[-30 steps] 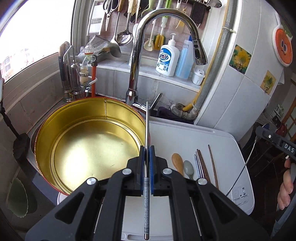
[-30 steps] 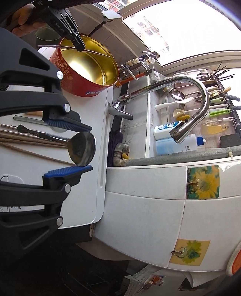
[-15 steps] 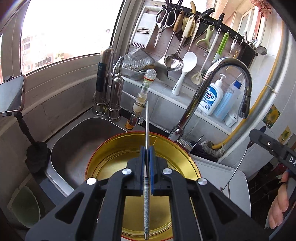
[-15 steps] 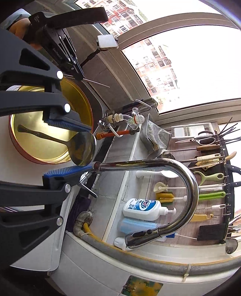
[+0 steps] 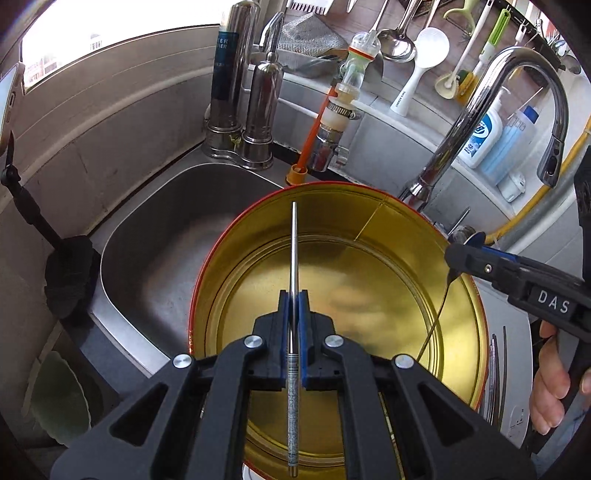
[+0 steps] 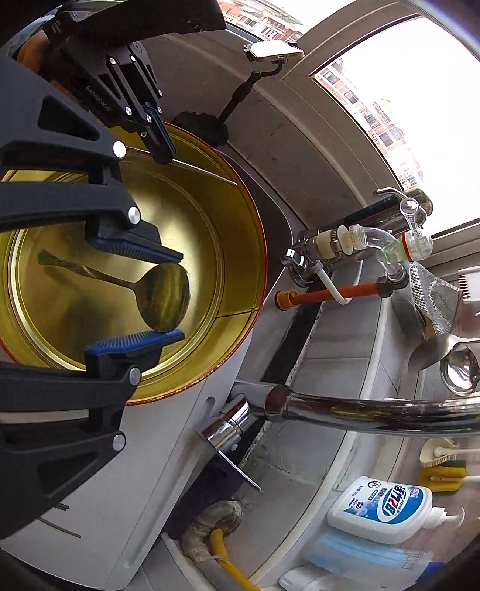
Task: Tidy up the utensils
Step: 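Carry the chopstick with the left tool while the right tool carries the spoon over the red tin, then open the left tool to drop the chopstick while the right tool drops the spoon into the tin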
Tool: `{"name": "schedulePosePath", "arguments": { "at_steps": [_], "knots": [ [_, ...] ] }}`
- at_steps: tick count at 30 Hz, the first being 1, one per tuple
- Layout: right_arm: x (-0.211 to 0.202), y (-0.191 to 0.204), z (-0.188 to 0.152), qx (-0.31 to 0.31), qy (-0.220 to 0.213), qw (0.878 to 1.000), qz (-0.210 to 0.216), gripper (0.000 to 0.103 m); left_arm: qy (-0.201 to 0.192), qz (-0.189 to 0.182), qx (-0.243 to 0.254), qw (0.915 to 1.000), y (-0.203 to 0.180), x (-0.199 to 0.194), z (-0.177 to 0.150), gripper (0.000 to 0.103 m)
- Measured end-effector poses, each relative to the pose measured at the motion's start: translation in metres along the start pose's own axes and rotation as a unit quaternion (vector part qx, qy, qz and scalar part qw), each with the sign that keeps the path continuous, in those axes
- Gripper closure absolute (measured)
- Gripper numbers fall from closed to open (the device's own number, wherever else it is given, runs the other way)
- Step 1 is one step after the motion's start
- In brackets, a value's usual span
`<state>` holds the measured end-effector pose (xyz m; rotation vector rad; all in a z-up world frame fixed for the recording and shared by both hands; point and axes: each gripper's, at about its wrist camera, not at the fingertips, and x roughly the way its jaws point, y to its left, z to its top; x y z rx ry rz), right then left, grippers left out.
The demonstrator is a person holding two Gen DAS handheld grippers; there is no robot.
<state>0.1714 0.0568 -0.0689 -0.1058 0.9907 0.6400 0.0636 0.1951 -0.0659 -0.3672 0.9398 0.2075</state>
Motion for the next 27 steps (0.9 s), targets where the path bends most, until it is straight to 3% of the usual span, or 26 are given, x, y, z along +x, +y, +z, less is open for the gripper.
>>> {"name": "schedulePosePath", "arguments": {
  "at_steps": [6,14,25,27],
  "knots": [
    [0.043,-0.001,0.000,-0.018,0.051,0.998,0.010,0.066,0.045,0.021,0.016,0.9986,-0.003,0.022,-0.007,0.098],
    [0.091,0.004,-0.007,-0.033,0.156,0.987,0.007,0.066,0.087,0.055,0.068,0.9924,-0.021,0.042,-0.014,0.098],
    [0.080,0.005,-0.009,-0.058,0.142,0.988,0.012,0.065,0.084,0.073,0.096,0.9891,-0.029,0.042,-0.019,0.097],
    [0.073,0.009,-0.007,-0.067,0.127,0.990,0.011,0.059,0.082,0.077,0.103,0.9882,-0.033,0.040,-0.021,0.094]
  ]
}}
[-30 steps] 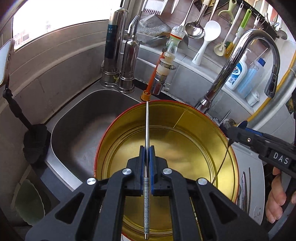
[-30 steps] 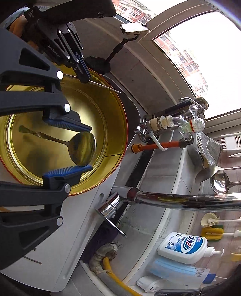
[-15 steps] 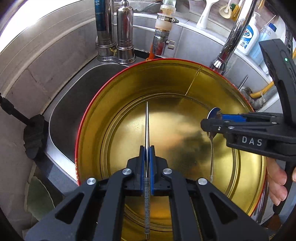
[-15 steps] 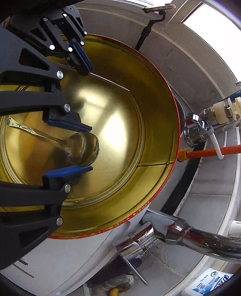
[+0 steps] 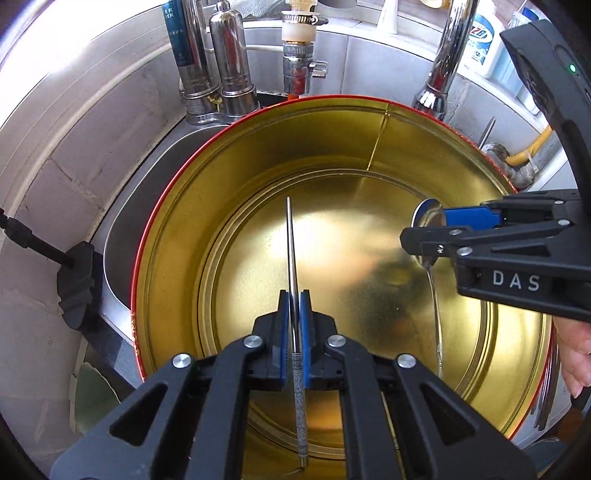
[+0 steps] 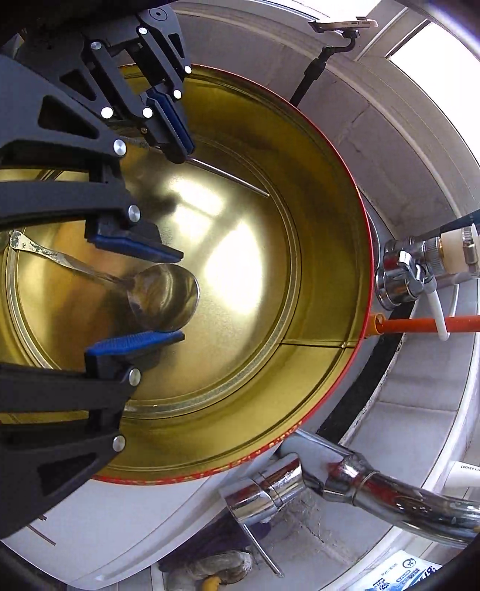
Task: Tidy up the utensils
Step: 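Open the left tool to drop the chopstick while the right tool drops the spoon into the tin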
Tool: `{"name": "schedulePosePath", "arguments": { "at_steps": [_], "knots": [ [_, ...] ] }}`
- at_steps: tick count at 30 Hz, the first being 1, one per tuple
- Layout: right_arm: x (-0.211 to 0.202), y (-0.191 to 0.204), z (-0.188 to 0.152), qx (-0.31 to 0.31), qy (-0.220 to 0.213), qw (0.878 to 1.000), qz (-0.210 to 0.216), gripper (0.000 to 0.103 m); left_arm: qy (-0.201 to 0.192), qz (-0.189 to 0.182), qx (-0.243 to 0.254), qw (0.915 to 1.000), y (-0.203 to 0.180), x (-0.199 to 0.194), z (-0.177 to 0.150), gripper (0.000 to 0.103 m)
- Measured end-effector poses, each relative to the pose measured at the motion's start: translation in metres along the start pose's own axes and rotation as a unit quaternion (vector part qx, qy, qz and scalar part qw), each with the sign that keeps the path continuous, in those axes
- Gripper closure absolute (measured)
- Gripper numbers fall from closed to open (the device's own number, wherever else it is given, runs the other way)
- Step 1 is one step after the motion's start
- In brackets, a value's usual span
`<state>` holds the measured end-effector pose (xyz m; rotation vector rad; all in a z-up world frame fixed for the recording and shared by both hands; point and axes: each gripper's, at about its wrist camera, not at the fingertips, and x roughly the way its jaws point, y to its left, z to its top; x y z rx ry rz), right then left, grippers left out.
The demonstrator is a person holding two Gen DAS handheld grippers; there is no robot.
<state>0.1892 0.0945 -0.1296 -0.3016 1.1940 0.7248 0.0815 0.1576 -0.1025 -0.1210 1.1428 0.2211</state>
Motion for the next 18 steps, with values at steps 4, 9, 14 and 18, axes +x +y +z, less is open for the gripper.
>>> {"name": "schedulePosePath", "arguments": {
  "at_steps": [4,9,14,18],
  "knots": [
    [-0.018,0.006,-0.005,-0.019,-0.027,0.999,-0.017,0.025,-0.028,0.007,0.030,0.9991,-0.013,-0.016,-0.009,0.045],
    [-0.027,0.008,-0.008,-0.022,-0.042,0.999,-0.018,0.022,-0.066,0.045,0.067,0.9945,-0.027,-0.029,-0.018,0.032],
    [-0.034,0.006,-0.010,-0.016,-0.052,0.998,-0.008,0.021,-0.072,0.042,0.048,0.9953,-0.020,-0.034,-0.018,0.032],
    [-0.050,0.000,-0.023,0.005,-0.076,0.997,0.015,0.010,-0.096,0.027,0.035,0.9944,-0.016,-0.047,-0.024,0.032]
  ]
}}
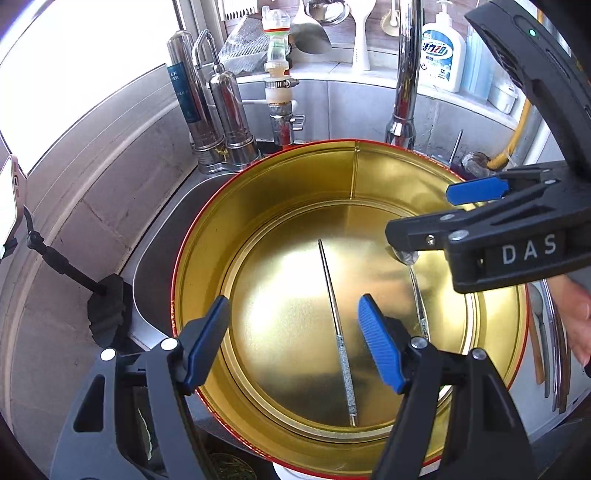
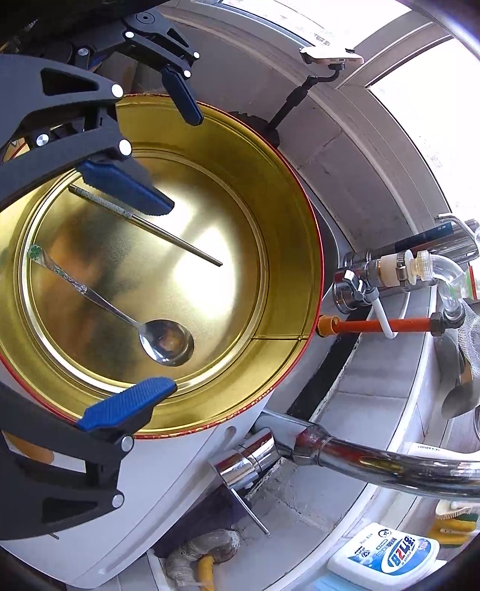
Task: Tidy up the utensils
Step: 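Open the left tool to drop the chopstick while the right tool drops the spoon into the tin, then grasp the wooden spoon with the left tool while the right tool grasps a brown wooden chopstick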
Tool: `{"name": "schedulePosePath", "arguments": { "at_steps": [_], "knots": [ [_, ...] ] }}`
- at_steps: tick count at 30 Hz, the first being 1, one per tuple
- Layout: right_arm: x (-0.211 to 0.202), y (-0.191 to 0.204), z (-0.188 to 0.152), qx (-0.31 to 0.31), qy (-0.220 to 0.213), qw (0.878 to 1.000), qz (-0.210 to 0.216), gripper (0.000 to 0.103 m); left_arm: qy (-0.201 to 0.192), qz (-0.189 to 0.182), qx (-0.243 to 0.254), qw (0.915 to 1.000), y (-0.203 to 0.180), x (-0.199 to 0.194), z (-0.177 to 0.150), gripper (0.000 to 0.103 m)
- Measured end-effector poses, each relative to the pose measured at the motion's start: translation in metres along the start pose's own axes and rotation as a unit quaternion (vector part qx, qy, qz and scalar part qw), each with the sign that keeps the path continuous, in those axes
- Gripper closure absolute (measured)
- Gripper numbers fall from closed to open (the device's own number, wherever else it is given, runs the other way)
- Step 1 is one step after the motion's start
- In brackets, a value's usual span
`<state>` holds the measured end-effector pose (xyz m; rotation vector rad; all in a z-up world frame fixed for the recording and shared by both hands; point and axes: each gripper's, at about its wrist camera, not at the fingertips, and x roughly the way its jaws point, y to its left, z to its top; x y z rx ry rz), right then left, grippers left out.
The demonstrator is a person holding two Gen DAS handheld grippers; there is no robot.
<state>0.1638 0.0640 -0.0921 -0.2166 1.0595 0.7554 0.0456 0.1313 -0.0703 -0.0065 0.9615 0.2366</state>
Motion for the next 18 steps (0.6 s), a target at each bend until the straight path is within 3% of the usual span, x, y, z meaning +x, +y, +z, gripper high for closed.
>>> {"name": "schedulePosePath", "arguments": {
  "at_steps": [3,5,8,13,15,18],
  "knots": [
    [-0.024,-0.009,-0.015,0.024,-0.034,0.998,0.039,0.005,-0.030,-0.040,-0.023,0.9985,0.000,-0.017,-0.005,0.032],
    [-0.045,-0.016,-0.027,0.041,-0.064,0.996,0.036,0.004,-0.058,-0.081,-0.036,0.9944,-0.001,-0.032,-0.009,0.025],
    [-0.082,-0.023,-0.049,0.054,-0.110,0.992,0.014,0.004,-0.104,-0.125,-0.040,0.9859,-0.005,-0.058,-0.014,0.020],
    [-0.131,-0.045,-0.089,0.100,-0.154,0.982,-0.051,0.004,-0.154,-0.152,-0.011,0.9763,-0.027,-0.090,-0.022,0.017],
    [-0.142,-0.062,-0.109,0.127,-0.157,0.977,-0.073,0.004,-0.157,-0.161,0.007,0.9743,-0.042,-0.093,-0.023,0.017],
    [-0.146,-0.087,-0.141,0.167,-0.139,0.971,-0.100,0.004,-0.128,-0.180,0.050,0.9740,-0.073,-0.087,-0.020,0.017]
  ]
}}
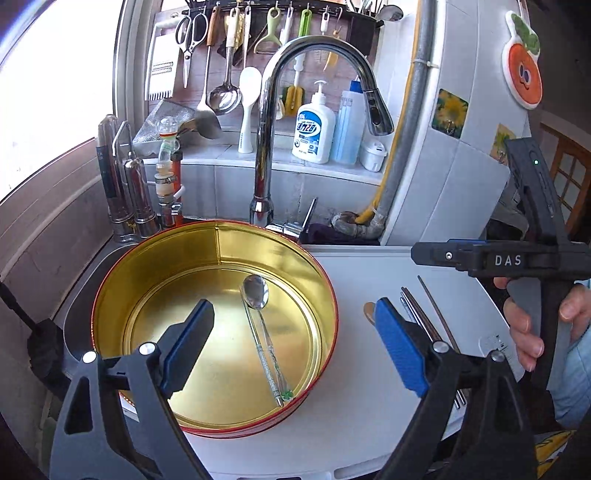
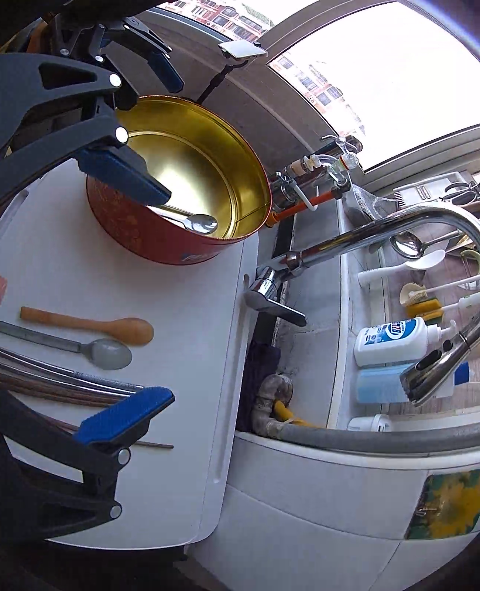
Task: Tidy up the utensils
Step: 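Grasp the wooden spoon with the left tool while the right tool grasps a brown wooden chopstick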
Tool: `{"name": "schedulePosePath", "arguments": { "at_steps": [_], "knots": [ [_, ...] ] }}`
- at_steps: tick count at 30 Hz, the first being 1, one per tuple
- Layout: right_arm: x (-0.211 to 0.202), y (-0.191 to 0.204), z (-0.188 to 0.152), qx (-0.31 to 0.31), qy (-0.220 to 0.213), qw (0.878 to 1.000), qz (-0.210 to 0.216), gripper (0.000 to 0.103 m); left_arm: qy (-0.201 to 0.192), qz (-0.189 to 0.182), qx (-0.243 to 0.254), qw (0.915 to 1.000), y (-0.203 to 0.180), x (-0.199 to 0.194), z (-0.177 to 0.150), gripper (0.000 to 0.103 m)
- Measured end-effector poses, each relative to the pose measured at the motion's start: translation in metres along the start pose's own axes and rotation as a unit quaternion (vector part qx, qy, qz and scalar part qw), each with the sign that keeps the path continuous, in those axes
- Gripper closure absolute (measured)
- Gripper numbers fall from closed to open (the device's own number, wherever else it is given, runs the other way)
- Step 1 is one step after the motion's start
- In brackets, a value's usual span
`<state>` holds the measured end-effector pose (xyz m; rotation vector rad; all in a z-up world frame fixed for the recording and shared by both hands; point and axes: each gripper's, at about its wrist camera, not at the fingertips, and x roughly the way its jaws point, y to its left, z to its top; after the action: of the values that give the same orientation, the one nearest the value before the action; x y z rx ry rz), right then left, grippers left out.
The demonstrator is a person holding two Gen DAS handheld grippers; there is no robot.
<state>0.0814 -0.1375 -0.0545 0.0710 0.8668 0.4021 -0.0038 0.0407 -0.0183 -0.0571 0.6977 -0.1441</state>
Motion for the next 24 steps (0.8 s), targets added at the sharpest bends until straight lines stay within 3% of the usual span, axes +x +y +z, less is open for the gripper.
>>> {"name": "schedulePosePath", "arguments": {
  "at_steps": [5,11,15,24],
  "knots": [
    [-0.005,-0.047,-0.035,0.029,0.030,0.997,-0.058,0.004,0.040,-0.048,0.049,0.9968,-0.056,0.026,-0.011,0.017],
    [-0.005,-0.095,-0.065,0.065,0.061,0.991,-0.098,0.004,0.082,-0.069,0.111,0.9880,-0.111,0.053,-0.036,0.017],
    [0.003,-0.116,-0.072,0.085,0.084,0.986,-0.113,0.004,0.104,-0.053,0.140,0.9832,-0.131,0.076,-0.048,0.017],
    [0.032,-0.123,-0.076,0.045,0.108,0.984,-0.135,0.004,0.152,0.023,0.111,0.9818,-0.125,0.133,-0.057,0.017]
  ]
}}
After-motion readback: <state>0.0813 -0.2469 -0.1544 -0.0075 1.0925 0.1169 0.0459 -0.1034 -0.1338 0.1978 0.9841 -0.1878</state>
